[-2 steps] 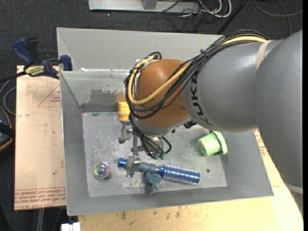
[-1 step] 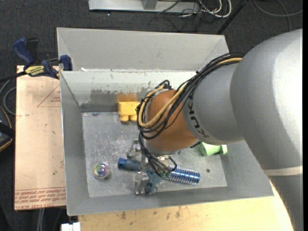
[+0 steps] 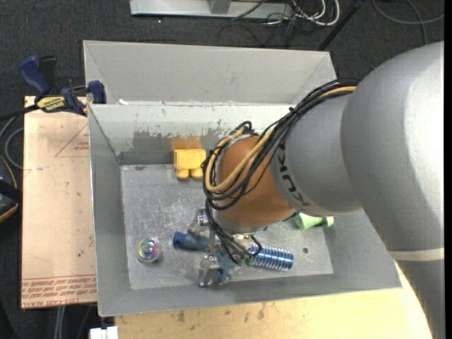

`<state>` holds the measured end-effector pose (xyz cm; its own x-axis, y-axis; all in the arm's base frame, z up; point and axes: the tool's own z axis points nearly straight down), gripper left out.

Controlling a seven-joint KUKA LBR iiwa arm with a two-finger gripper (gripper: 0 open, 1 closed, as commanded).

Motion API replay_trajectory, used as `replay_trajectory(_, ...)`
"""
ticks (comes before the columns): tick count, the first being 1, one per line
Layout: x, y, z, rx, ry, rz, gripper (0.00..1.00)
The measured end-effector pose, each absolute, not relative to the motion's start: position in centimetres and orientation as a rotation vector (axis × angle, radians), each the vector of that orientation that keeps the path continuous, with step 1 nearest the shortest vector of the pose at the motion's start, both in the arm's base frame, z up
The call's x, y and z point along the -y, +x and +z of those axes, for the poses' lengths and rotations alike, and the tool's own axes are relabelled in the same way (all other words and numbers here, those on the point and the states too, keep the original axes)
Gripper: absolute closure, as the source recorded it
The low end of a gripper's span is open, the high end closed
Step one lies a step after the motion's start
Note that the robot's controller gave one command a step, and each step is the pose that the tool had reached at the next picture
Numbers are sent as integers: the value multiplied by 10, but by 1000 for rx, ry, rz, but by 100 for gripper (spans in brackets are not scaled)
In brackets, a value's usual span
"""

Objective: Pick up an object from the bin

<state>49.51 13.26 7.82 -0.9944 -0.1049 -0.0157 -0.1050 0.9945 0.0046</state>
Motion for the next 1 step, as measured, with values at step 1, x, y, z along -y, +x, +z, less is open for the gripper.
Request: replay_trajectory(1,-132,494,78,-3128,-161,7,100)
